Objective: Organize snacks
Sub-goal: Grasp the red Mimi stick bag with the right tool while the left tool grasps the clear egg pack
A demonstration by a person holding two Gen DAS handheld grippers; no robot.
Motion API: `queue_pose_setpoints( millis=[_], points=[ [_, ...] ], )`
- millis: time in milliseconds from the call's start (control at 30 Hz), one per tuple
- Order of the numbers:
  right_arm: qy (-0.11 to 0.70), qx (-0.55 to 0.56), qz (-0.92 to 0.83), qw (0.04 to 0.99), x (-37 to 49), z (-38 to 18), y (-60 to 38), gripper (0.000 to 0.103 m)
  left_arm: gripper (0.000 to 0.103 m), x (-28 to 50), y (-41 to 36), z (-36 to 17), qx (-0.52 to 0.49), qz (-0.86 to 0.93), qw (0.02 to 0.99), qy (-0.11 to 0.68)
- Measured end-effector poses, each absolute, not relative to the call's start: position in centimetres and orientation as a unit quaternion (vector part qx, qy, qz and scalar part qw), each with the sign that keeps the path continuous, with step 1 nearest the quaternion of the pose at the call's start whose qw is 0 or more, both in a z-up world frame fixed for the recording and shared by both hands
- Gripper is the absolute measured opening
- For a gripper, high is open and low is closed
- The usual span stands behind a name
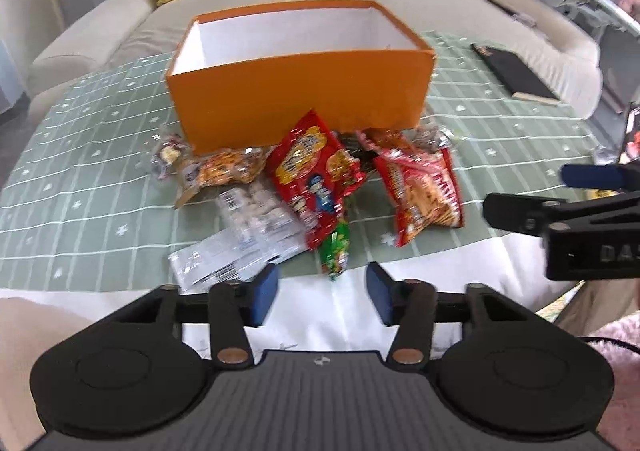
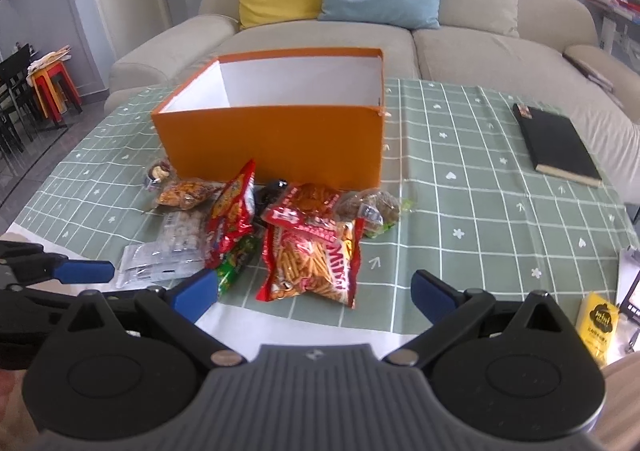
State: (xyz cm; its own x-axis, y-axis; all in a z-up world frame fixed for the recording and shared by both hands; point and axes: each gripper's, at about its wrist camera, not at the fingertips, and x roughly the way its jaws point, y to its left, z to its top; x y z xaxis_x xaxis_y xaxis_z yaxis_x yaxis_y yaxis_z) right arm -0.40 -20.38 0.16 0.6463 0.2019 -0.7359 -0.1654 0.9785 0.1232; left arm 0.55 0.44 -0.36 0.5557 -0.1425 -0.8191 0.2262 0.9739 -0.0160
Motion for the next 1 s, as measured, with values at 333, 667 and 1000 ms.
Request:
queue_pose_setpoints(
  millis=[333, 667, 1000],
  points=[
    [0.440, 0.053, 0.107, 0.890, 2.4, -2.8, -20.7, 0.092, 0.067, 3.2, 2.4, -2.0, 0.022, -0.079, 0.886, 0.456],
    [0.478, 0.062, 0.095, 0.871, 6.0, -5.9, -19.7, 0.098, 0.085, 6.7, 4.7, -4.4, -0.066, -0.032, 0.873, 0.482],
    [0.493, 0.069, 0.080, 0.863, 8.4, -7.8, -19.1, 0.099, 0.087, 9.5, 4.2, -6.1, -0.067, -0.005, 0.871, 0.487]
  ],
)
